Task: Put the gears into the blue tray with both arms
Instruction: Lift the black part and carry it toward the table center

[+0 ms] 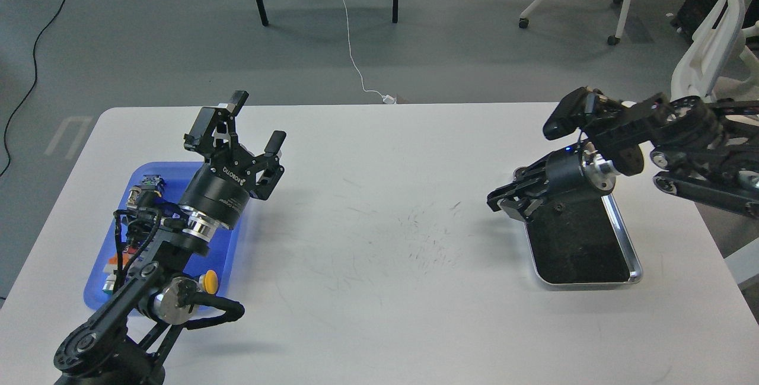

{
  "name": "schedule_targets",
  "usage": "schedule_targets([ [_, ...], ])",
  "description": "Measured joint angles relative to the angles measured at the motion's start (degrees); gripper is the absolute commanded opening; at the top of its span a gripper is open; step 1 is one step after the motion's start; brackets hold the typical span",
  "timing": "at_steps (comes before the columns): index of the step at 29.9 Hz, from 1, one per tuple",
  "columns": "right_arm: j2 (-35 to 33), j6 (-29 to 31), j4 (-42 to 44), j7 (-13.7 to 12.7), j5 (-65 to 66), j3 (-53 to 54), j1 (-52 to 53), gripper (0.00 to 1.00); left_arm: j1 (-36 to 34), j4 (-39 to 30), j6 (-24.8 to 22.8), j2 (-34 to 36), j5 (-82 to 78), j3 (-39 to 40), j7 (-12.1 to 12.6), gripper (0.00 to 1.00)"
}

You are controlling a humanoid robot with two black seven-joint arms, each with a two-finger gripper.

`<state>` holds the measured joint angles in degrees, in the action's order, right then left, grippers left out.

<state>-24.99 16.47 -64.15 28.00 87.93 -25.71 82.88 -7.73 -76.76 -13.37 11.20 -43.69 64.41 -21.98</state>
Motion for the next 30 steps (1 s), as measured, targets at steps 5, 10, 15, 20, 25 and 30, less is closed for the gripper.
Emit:
schedule_targets([
  [5,11.4,-1.4,7.7,0.0,-3.5,-3.9,-0.1,0.14,0.0,0.0,-0.2,2.2,0.1,0.5,-0.7,0.98],
  [10,18.9,-3.3,12.1,0.0,-5.3,-8.6,-1.6,0.15,1.0,-1.0,-0.2,3.4,0.2,0.8,-1.3,0.98],
  [15,21.3,-4.3,13.4,0.0,-5.4,-9.7,-3.5,0.16,2.0,-1.9,-0.2,3.6,0.2,0.8,-1.4,0.98],
  [20,22.5,-6.3,13.9,0.0,-5.5,-10.1,-4.8,0.17,2.1,-2.0,-0.2,3.6,0.2,0.8,-1.5,0.98],
  [25,23.6,-8.1,14.9,0.0,-5.5,-10.9,-6.1,0.19,2.4,-2.2,-0.2,3.6,0.1,0.8,-1.5,0.98],
  [30,23.8,-8.9,15.4,0.0,-5.5,-11.0,-6.4,0.36,2.7,-2.3,-0.2,3.7,0.1,0.8,-1.5,0.98],
])
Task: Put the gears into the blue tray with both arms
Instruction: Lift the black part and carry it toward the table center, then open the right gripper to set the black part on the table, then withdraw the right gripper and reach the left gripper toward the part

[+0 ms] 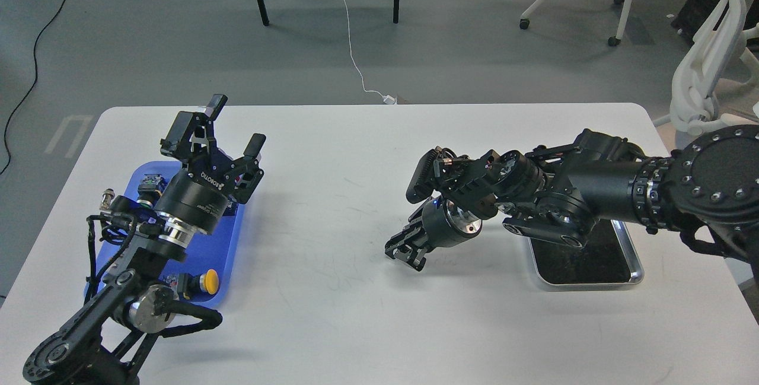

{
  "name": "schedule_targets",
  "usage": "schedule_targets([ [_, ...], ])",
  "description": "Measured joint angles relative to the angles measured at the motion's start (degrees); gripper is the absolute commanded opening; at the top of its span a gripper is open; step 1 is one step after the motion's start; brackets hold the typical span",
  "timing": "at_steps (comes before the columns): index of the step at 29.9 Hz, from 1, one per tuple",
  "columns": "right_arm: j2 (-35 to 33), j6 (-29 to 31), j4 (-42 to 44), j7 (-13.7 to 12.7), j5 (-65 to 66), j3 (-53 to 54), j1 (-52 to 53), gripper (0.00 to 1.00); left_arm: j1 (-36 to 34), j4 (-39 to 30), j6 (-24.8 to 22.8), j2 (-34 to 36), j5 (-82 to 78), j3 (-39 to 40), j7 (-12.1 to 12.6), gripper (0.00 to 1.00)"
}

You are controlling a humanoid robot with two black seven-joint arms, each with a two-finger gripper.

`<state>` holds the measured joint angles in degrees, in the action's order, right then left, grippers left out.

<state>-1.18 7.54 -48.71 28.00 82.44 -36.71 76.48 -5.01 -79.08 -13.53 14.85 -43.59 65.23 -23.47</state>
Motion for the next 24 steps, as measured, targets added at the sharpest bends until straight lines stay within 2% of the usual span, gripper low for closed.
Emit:
schedule_targets([
  [1,0.0,-0.1,0.0,0.0,0.0,0.0,0.0,0.45,0.0,-0.1,0.0,0.0,0.0,0.0,0.0,0.98],
  [3,-0.2,-0.6,0.0,0.0,0.0,0.0,0.0,0.7,0.1,-0.2,0.0,0.0,0.0,0.0,0.0,0.98],
  [5,-0.3,-1.0,0.0,0.0,-0.4,0.1,0.0,0.77,0.1,-0.2,0.1,0.0,0.0,0.0,0.0,0.98],
  [7,-0.8,-1.3,-0.3,0.0,-2.1,0.1,0.2,0.91,0.1,-0.2,0.1,0.0,0.0,-0.1,0.0,0.98],
  [8,-1.2,-1.4,-0.4,0.0,-3.0,0.2,0.4,0.95,0.1,-0.2,0.1,0.0,0.0,-0.1,0.0,0.98],
  [14,-8.0,-1.5,-3.3,0.0,-6.2,2.5,2.2,0.96,0.0,-0.2,0.0,0.6,0.0,-0.2,0.0,0.98],
  [19,-20.3,-1.5,-9.3,0.0,-10.8,10.5,1.8,0.97,-0.3,-0.7,-0.4,2.3,-0.1,-0.7,0.0,0.98],
  [24,-33.2,-1.5,-17.4,0.0,-24.1,17.8,-3.7,0.97,-0.9,-1.1,-3.3,5.8,-0.4,-1.8,-0.3,0.98],
])
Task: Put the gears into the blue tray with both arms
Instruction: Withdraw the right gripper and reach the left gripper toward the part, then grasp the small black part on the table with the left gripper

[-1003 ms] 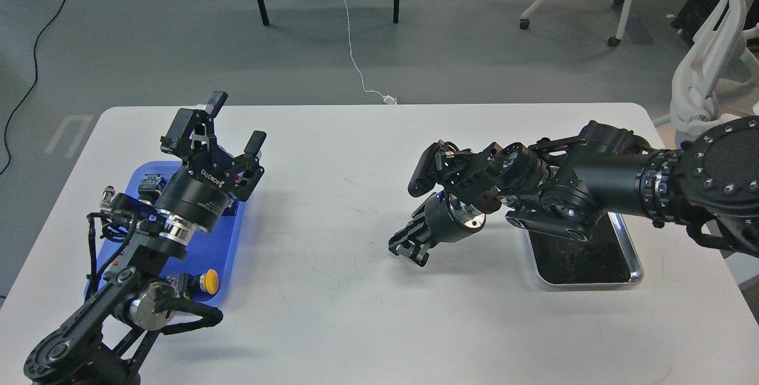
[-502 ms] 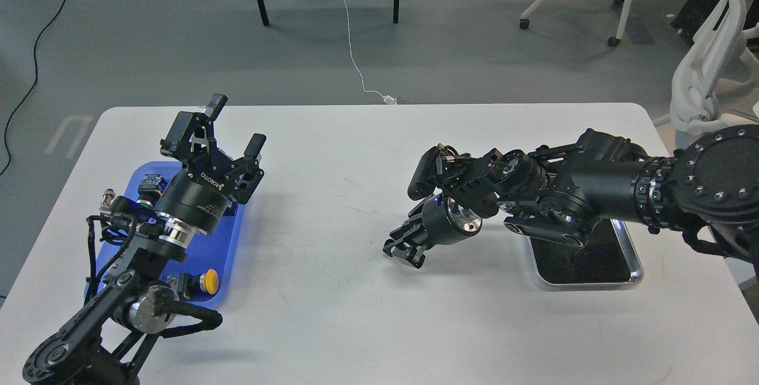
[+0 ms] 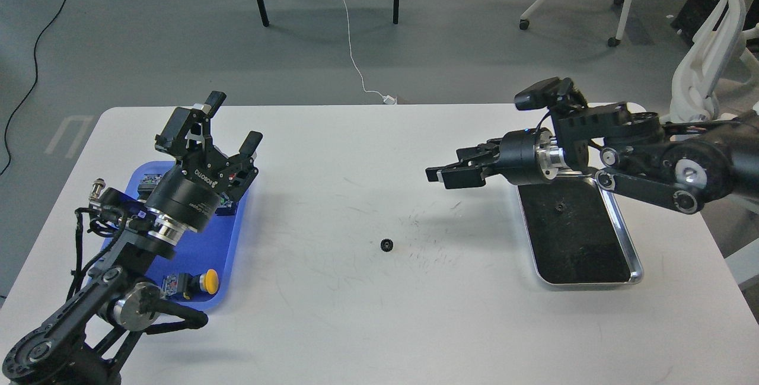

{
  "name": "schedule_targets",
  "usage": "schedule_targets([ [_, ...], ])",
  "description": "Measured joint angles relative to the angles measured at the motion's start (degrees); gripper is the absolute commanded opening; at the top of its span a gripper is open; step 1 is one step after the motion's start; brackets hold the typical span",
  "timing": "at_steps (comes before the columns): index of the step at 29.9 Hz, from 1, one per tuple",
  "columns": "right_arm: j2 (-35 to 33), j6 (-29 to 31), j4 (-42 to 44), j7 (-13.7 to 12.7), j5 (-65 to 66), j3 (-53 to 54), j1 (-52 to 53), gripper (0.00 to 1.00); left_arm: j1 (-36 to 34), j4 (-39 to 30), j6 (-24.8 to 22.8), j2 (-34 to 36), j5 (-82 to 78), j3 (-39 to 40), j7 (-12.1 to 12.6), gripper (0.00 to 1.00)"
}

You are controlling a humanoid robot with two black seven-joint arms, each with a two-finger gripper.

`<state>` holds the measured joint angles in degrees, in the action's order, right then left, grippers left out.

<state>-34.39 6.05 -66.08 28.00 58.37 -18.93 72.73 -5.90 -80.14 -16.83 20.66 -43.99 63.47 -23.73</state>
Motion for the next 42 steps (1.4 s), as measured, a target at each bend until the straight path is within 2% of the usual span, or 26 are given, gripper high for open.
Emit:
schedule_targets([
  [3,-4.8,0.0,-2.2,0.0,-9.5,6.3,-6.3,0.97,-1.4,0.0,-1.0,2.0,-4.3,-0.8,-1.9,0.98],
  [6,-6.3,0.0,-2.3,0.0,-17.3,14.1,-13.9,0.97,-3.2,0.2,-1.2,3.1,-15.3,-3.5,-3.8,0.98],
  [11,-6.5,0.0,-1.7,0.0,-27.7,28.0,-25.6,0.98,-8.0,0.3,-0.9,3.5,-34.6,-10.5,-4.2,0.98],
  [15,-6.0,0.0,-1.5,0.0,-37.3,35.4,-31.2,0.99,-15.4,0.5,-0.8,3.7,-49.3,-19.1,-4.3,0.98],
  [19,-6.0,1.2,-1.4,0.0,-52.7,37.5,-33.5,0.99,-24.7,2.4,-0.7,3.7,-66.6,-28.8,-4.3,0.97],
  [23,-6.3,6.4,-0.5,0.0,-63.1,38.0,-35.5,0.99,-32.9,6.8,0.6,2.5,-78.5,-36.5,-4.3,0.96],
  [28,-6.1,12.7,2.6,0.0,-66.2,38.3,-37.8,0.99,-41.0,13.6,3.1,-1.4,-80.9,-46.2,-4.3,0.95],
  [32,-5.8,13.6,4.1,0.0,-66.4,38.3,-38.3,0.99,-44.6,19.6,4.4,-5.2,-81.0,-51.5,-4.3,0.9],
  [36,-5.8,13.6,4.2,0.0,-66.4,38.1,-38.6,0.99,-45.6,24.2,4.7,-9.0,-81.0,-52.8,-4.3,0.8],
  [40,-5.8,13.7,4.2,0.0,-66.3,38.1,-38.6,0.99,-45.6,25.7,4.7,-10.4,-81.0,-54.6,-4.3,0.71],
  [42,-5.8,13.7,4.3,0.0,-66.2,38.2,-38.6,0.99,-45.4,25.9,4.7,-10.4,-81.0,-55.8,-4.3,0.7],
])
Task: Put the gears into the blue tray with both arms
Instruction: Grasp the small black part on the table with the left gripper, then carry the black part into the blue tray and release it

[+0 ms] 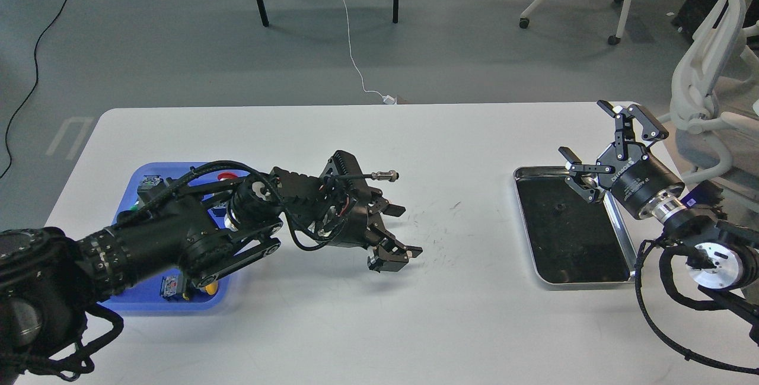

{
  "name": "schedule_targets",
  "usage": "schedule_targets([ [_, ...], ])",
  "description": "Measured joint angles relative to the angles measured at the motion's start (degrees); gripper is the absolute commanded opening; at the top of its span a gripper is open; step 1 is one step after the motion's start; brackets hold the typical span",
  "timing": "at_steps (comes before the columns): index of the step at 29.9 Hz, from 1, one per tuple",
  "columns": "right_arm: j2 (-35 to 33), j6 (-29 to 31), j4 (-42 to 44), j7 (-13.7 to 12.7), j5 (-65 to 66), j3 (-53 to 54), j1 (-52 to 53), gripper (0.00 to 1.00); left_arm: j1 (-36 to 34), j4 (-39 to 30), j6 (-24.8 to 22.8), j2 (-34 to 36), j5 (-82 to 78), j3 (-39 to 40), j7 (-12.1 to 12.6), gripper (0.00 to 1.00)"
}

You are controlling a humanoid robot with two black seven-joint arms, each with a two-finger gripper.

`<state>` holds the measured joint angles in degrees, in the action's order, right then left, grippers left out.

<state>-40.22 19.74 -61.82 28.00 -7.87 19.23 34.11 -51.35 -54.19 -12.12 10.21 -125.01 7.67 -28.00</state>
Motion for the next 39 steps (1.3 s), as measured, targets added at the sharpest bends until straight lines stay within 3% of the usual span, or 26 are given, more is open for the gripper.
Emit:
schedule_targets([
  [13,0.0,-0.1,-0.1,0.0,0.3,0.1,0.1,0.99,1.0,2.1,0.0,0.8,0.0,-0.7,0.0,0.58],
  [17,0.0,-0.1,-0.1,0.0,0.4,0.1,0.1,0.99,2.0,2.5,0.0,0.8,0.0,-0.7,0.0,0.47],
  [23,0.0,-0.2,-0.1,0.0,0.6,0.1,0.1,0.99,2.3,2.9,0.0,0.9,0.0,-0.6,0.0,0.12],
  [32,0.0,-0.3,-0.1,0.0,0.6,0.2,0.4,0.99,1.8,2.4,1.2,3.3,0.0,-0.3,0.0,0.1],
  [39,0.0,-0.2,-0.3,0.0,0.6,0.5,0.7,0.99,-2.2,-8.2,1.2,17.0,0.0,2.9,0.0,0.11],
])
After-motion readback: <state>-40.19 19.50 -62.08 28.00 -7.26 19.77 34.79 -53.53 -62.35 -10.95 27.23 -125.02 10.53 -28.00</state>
